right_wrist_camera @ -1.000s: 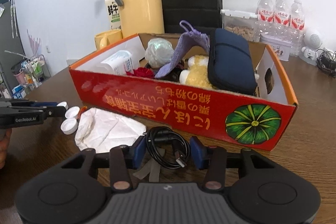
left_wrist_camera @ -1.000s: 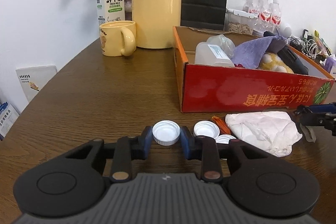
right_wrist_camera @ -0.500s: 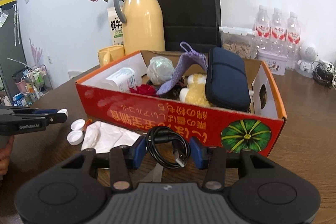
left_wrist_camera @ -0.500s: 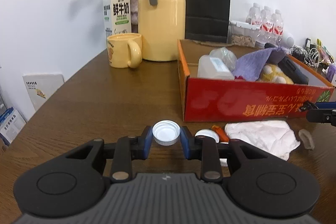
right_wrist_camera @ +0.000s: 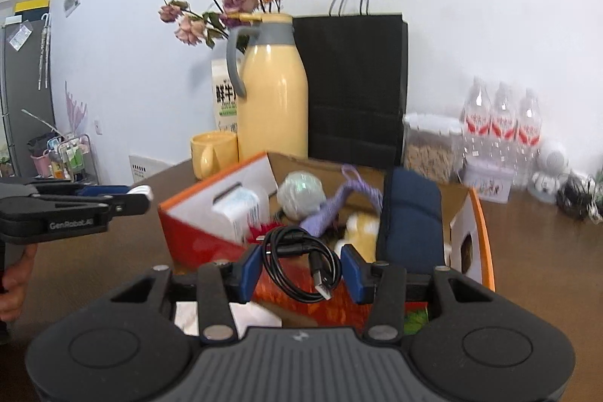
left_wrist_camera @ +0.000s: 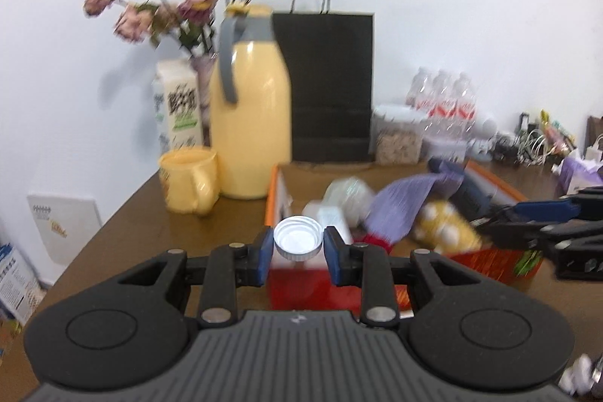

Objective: Organize objects
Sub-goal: 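Drop the white cap and black cable into the box and open both grippers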

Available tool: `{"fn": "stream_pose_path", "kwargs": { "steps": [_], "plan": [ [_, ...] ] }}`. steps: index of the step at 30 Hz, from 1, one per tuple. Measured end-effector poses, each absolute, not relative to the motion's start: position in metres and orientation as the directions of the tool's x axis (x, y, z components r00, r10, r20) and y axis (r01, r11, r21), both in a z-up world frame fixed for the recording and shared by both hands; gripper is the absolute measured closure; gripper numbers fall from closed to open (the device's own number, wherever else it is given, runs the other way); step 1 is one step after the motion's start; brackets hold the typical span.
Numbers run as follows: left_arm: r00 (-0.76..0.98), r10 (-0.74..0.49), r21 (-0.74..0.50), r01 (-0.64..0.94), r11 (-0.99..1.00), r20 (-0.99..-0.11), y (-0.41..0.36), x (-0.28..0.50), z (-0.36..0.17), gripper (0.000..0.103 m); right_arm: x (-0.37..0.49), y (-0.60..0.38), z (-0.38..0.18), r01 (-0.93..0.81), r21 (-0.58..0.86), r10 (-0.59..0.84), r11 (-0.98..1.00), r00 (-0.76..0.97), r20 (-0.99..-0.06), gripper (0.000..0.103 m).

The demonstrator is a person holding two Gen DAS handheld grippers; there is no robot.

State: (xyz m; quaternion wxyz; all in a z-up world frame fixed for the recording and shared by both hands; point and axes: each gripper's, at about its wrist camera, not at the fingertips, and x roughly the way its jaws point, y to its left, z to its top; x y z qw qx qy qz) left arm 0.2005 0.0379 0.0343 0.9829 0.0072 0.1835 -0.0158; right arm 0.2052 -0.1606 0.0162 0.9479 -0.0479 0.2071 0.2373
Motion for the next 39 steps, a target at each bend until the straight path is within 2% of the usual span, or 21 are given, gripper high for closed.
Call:
{"fn": "stream_pose_path", "kwargs": {
  "steps": [13,19,29,30,31,32,33,34,35,37,39],
  "plan": [
    [0.943,-0.061,-0.039,0.051,0.998,-0.327,0.000,0.251,0.055,0.073,0.252,-0.126,0.025,-0.434,-0.050,0.377,0.900,0.830,-0.410,0.059],
    [0.932,-0.043,-0.073,0.018,0.997,-0.360,-0.008,0.281,0.045,0.073,0.275,-0.120,0.008,-0.414,-0.053,0.353,0.909,0.830,-0.432,0.059],
    [0.916,-0.053,-0.032,0.044,0.999,-0.398,-0.017,0.291,0.025,0.071,0.289,-0.119,-0.013,-0.402,-0.061,0.329,0.914,0.819,-0.470,0.058],
    [0.917,-0.051,-0.031,0.042,0.999,-0.396,-0.017,0.290,0.024,0.062,0.290,-0.119,-0.013,-0.403,-0.063,0.327,0.913,0.817,-0.475,0.058],
    [0.918,-0.048,-0.029,0.040,0.999,-0.393,-0.016,0.289,0.024,0.041,0.290,-0.119,-0.014,-0.404,-0.064,0.326,0.913,0.813,-0.482,0.058],
    [0.922,-0.037,-0.024,0.030,0.999,-0.385,-0.016,0.288,0.024,0.028,0.290,-0.119,-0.015,-0.406,-0.063,0.327,0.912,0.809,-0.489,0.056],
    [0.927,-0.022,-0.019,0.016,1.000,-0.375,-0.015,0.286,0.024,0.007,0.290,-0.119,-0.016,-0.411,-0.060,0.331,0.910,0.804,-0.494,0.051],
    [0.934,-0.002,-0.013,-0.003,1.000,-0.358,-0.014,0.283,0.025,0.000,0.289,-0.120,-0.016,-0.412,-0.056,0.333,0.910,0.803,-0.495,0.035],
    [0.938,0.009,-0.011,-0.014,1.000,-0.347,-0.013,0.282,0.026,0.000,0.288,-0.121,-0.016,-0.412,-0.049,0.337,0.910,0.803,-0.492,0.015],
    [0.938,0.019,-0.023,-0.029,0.999,-0.347,-0.009,0.280,0.028,0.000,0.285,-0.123,-0.015,-0.415,-0.036,0.347,0.909,0.803,-0.485,0.003],
    [0.936,0.028,-0.039,-0.045,0.998,-0.351,-0.005,0.280,0.029,0.000,0.283,-0.125,-0.013,-0.415,-0.024,0.354,0.910,0.804,-0.479,0.001]
  ]
}}
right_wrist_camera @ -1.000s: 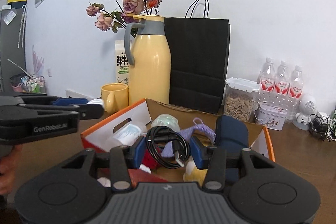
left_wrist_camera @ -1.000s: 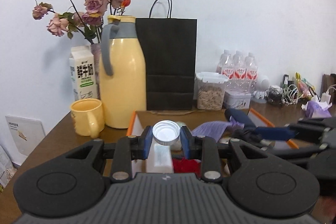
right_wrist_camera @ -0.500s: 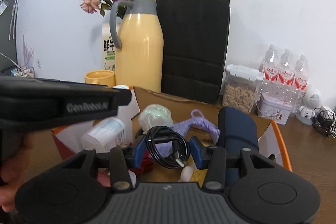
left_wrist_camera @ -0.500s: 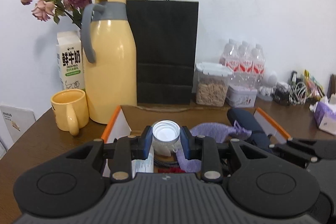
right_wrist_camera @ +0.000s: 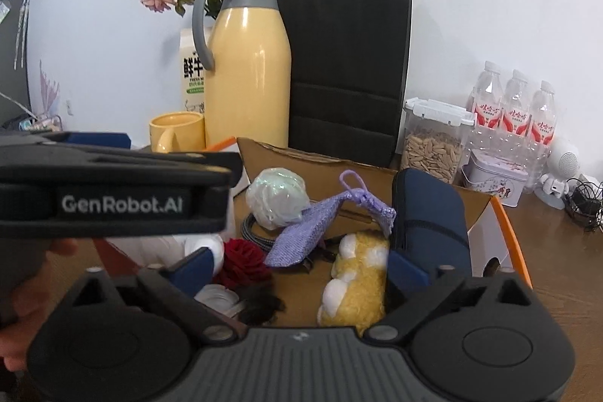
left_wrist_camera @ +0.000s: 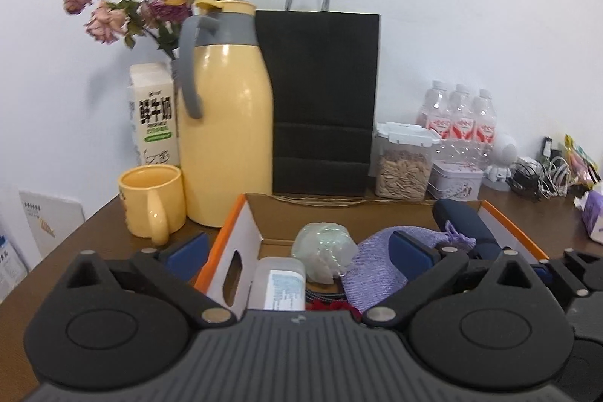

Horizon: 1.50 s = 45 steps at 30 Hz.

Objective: Organize objects
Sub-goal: 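Drop the white cap and black cable into the box and open both grippers, then grasp a white bottle cap with the left gripper while the right grasps another cap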

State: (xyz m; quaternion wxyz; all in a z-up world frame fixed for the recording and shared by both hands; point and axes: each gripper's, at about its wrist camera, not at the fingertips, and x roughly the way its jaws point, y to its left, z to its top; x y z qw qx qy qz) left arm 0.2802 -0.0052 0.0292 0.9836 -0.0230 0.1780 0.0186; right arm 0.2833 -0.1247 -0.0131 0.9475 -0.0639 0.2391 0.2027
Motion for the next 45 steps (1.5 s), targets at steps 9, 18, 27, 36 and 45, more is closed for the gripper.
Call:
{"fn": "stream_pose_path", "kwargs": {
  "steps": [9,18,27,36,45],
  "plan": [
    [0.939,0.036,-0.046,-0.055,0.997,-0.343,-0.003,0.276,0.032,0.000,0.277,-0.126,-0.009,-0.403,-0.036,0.341,0.915,0.816,-0.467,0.000],
    [0.951,0.029,-0.053,-0.048,0.997,-0.308,0.001,0.262,0.037,0.000,0.264,-0.132,-0.001,-0.400,-0.045,0.340,0.916,0.829,-0.444,0.000],
    [0.953,0.049,-0.056,-0.068,0.996,-0.298,0.016,0.234,0.047,0.000,0.241,-0.150,0.007,-0.387,-0.051,0.333,0.921,0.847,-0.415,0.000],
    [0.929,0.103,-0.015,-0.116,0.993,-0.356,0.036,0.214,0.038,0.000,0.222,-0.159,0.008,-0.389,-0.076,0.324,0.918,0.846,-0.423,0.000],
    [0.887,0.147,0.022,-0.153,0.988,-0.438,0.056,0.200,0.016,0.000,0.208,-0.165,-0.009,-0.396,-0.087,0.309,0.914,0.819,-0.483,0.000]
  ]
}}
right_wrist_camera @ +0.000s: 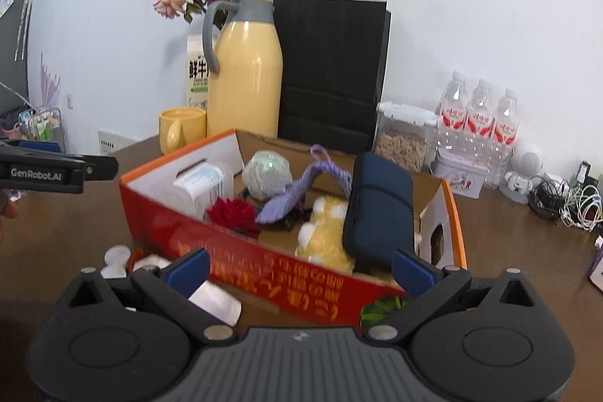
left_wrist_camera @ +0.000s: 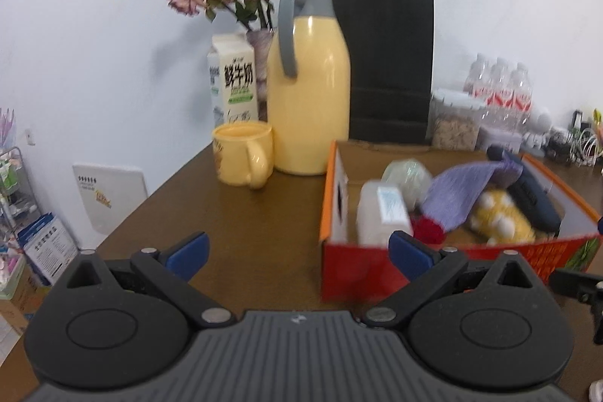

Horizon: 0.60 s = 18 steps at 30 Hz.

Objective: Organize objects
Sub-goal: 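Grasp a white bottle cap with the left gripper while the right grasps another cap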

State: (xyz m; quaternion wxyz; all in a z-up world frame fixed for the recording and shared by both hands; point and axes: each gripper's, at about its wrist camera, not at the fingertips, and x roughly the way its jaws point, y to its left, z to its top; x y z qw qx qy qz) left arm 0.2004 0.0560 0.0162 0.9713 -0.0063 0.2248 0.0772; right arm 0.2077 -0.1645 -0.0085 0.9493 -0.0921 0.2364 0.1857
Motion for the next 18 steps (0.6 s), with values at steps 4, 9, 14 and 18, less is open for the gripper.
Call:
{"fn": "stream_pose_path", "kwargs": {
  "steps": [4,9,14,18],
  "plan": [
    [0.872,0.144,0.036,-0.144,0.989,-0.468,0.057,0.193,0.007,0.000,0.202,-0.166,-0.019,-0.400,-0.092,0.299,0.912,0.801,-0.518,0.000],
    [0.848,0.133,0.060,-0.120,0.991,-0.513,0.053,0.185,-0.007,0.000,0.198,-0.168,-0.032,-0.405,-0.092,0.289,0.910,0.778,-0.558,0.002],
    [0.820,0.114,0.076,-0.086,0.993,-0.561,0.044,0.181,-0.023,0.000,0.200,-0.166,-0.042,-0.406,-0.090,0.280,0.910,0.758,-0.590,0.023],
    [0.799,0.107,0.083,-0.072,0.994,-0.592,0.038,0.181,-0.033,0.000,0.203,-0.164,-0.049,-0.413,-0.073,0.288,0.908,0.740,-0.608,0.038]
  ]
}}
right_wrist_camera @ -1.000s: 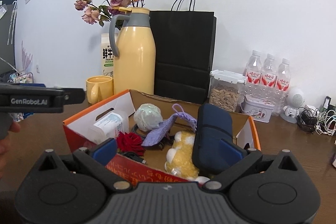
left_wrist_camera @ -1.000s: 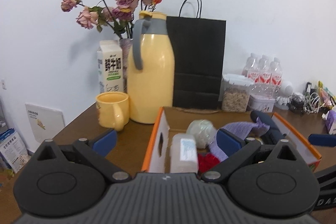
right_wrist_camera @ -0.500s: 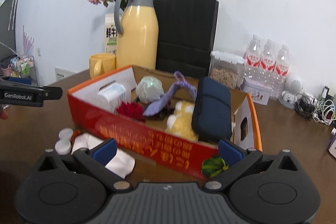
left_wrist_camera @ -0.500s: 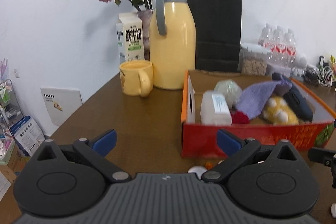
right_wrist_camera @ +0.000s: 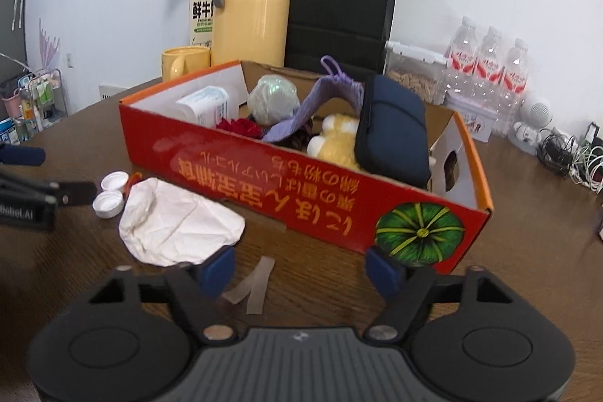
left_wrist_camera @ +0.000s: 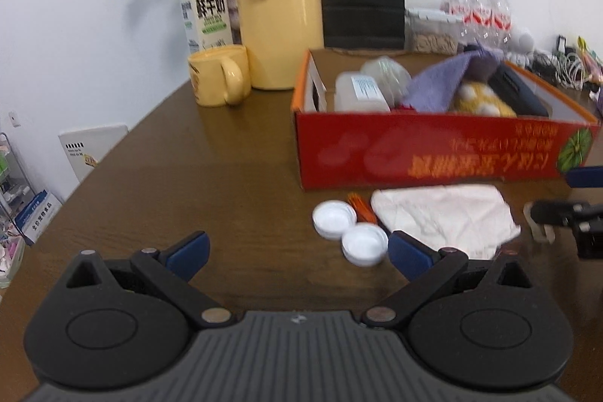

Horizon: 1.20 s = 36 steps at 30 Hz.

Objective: Organize objects
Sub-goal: 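Grasp a white bottle cap with the left gripper while the right grasps another cap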

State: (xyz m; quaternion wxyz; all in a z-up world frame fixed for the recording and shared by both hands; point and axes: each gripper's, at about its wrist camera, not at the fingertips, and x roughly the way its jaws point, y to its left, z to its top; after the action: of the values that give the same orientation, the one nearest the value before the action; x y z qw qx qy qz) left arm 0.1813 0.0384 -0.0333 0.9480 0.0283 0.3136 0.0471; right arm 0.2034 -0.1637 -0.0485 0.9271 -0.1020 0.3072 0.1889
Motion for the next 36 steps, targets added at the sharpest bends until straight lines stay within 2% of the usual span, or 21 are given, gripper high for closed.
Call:
{"fn": "stream_pose_path", "kwargs": {
  "steps": [2,9,11,13,17,19,36],
  "plan": [
    [0.794,0.101,0.082,-0.064,0.995,-0.600,0.036,0.182,-0.037,0.004,0.205,-0.161,-0.051,-0.416,-0.064,0.293,0.907,0.734,-0.613,0.051],
    [0.784,0.064,0.044,-0.047,0.998,-0.617,0.029,0.189,-0.041,0.028,0.209,-0.159,-0.057,-0.429,-0.030,0.316,0.903,0.709,-0.630,0.068],
    [0.785,0.043,0.023,-0.036,0.999,-0.618,0.029,0.191,-0.042,0.042,0.209,-0.158,-0.058,-0.434,-0.021,0.325,0.901,0.705,-0.630,0.072],
    [0.793,0.029,-0.001,-0.037,0.999,-0.608,0.029,0.190,-0.042,0.071,0.208,-0.158,-0.059,-0.442,-0.012,0.337,0.897,0.700,-0.629,0.077],
    [0.802,0.009,-0.030,-0.033,0.999,-0.597,0.031,0.188,-0.041,0.074,0.206,-0.156,-0.059,-0.467,0.001,0.366,0.884,0.691,-0.623,0.093],
    [0.806,0.005,-0.033,-0.030,0.999,-0.592,0.031,0.187,-0.041,0.074,0.204,-0.156,-0.058,-0.472,0.001,0.371,0.882,0.693,-0.618,0.096],
    [0.860,0.019,-0.044,-0.048,0.998,-0.510,0.032,0.170,-0.033,0.074,0.190,-0.163,-0.045,-0.482,0.021,0.421,0.876,0.742,-0.522,0.097]
  ]
}}
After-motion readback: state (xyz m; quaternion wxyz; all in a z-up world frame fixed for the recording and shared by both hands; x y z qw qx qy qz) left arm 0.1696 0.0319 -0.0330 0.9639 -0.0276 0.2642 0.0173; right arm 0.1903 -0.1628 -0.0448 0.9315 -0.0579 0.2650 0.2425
